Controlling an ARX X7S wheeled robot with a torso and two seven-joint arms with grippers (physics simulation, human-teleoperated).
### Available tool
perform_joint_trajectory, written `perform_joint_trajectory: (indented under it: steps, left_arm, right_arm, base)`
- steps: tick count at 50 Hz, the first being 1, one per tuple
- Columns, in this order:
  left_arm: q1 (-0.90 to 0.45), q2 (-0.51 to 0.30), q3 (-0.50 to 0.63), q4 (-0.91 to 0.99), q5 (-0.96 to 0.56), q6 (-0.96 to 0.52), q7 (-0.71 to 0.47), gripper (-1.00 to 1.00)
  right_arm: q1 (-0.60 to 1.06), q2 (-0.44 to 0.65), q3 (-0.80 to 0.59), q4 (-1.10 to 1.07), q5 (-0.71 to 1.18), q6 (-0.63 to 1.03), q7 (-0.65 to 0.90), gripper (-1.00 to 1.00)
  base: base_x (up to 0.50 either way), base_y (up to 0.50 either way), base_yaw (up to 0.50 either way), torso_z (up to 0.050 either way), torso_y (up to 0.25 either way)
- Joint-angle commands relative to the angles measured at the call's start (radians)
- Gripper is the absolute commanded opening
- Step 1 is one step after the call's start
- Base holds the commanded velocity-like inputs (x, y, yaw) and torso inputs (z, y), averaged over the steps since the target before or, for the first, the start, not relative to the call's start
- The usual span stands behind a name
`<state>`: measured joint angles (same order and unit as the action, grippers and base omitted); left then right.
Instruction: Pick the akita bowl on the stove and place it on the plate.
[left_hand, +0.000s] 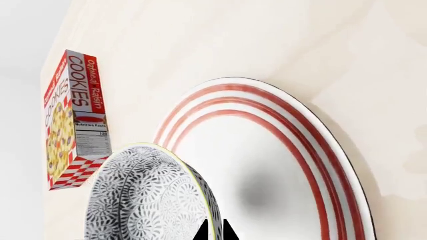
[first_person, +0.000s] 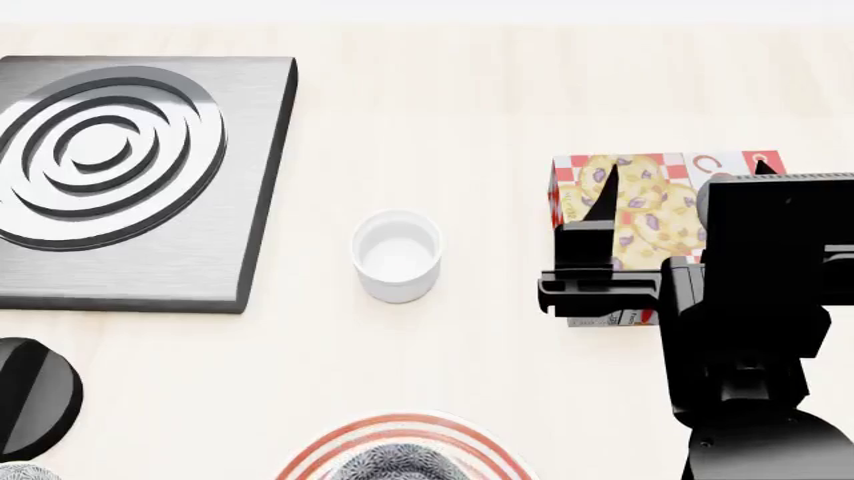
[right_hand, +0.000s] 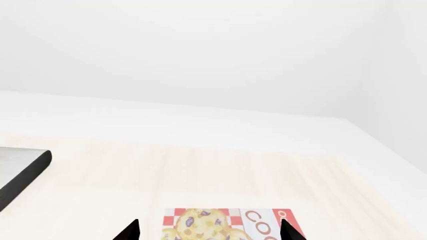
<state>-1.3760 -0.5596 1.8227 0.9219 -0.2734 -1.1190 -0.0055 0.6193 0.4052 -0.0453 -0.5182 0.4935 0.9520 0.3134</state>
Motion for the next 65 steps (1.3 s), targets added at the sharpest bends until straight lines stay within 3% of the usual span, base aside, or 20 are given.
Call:
perform_joint_trajectory:
  steps: [1, 59, 60, 65]
  left_arm:
    - [0.012, 0.018, -0.023, -0.028, 0.041, 0.017, -0.004, -1.00]
    - [0.061, 0.038, 0.015, -0.053, 0.056, -0.005, -0.042, -1.00]
    - [0.063, 0.039, 0.017, -0.054, 0.058, -0.005, -0.045, 1.00]
    - [0.067, 0.038, 0.018, -0.054, 0.058, -0.008, -0.048, 1.00]
  right_arm:
    - [-0.001, -0.015, 0.021, 0.008, -0.012, -0.010, -0.015, 1.00]
    - [0.002, -0.005, 0.015, 0.007, 0.006, -0.010, 0.000, 1.00]
    - [0.002, -0.005, 0.016, 0.005, 0.006, -0.009, 0.000, 1.00]
    - [-0.001, -0.004, 0.013, 0.012, 0.003, -0.019, -0.001, 1.00]
  base:
    - [0.00, 0.00, 0.00, 0.000, 0.000]
    - [0.00, 0.00, 0.00, 0.000, 0.000]
    - [0.00, 0.00, 0.00, 0.000, 0.000]
    - [0.00, 0.00, 0.00, 0.000, 0.000]
